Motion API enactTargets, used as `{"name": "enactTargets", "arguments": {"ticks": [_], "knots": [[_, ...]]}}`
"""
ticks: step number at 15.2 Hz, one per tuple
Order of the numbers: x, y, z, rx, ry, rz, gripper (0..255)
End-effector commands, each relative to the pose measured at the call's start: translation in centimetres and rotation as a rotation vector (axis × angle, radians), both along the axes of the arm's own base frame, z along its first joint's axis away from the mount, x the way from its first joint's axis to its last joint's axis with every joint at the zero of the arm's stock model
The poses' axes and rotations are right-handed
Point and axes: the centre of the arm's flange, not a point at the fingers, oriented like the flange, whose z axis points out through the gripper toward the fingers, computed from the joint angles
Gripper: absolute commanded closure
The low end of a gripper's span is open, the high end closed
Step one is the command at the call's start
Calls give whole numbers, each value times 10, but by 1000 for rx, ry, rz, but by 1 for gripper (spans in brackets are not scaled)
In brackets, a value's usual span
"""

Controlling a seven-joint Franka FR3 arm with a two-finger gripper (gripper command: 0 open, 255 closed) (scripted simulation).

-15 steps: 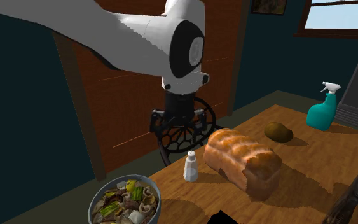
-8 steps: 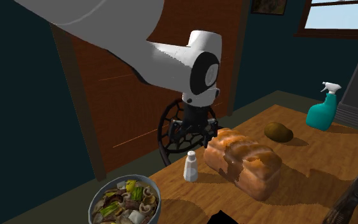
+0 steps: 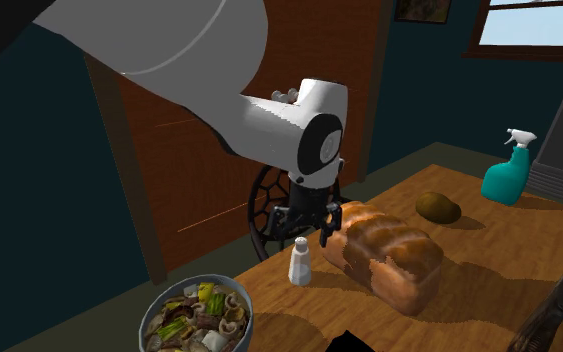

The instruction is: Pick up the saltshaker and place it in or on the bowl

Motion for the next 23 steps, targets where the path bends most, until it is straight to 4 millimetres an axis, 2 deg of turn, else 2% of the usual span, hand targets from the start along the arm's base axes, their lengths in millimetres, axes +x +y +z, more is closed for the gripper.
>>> {"name": "enactTargets", "arguments": {"ticks": [1, 7, 8, 17, 23], "knots": [[0, -1, -3, 0, -1, 0, 0], [0, -1, -3, 0, 0, 0, 0], [0, -1, -3, 0, 0, 0, 255], [0, -1, -3, 0, -1, 0, 255], [0, -1, 28, 0, -1, 0, 255]]}}
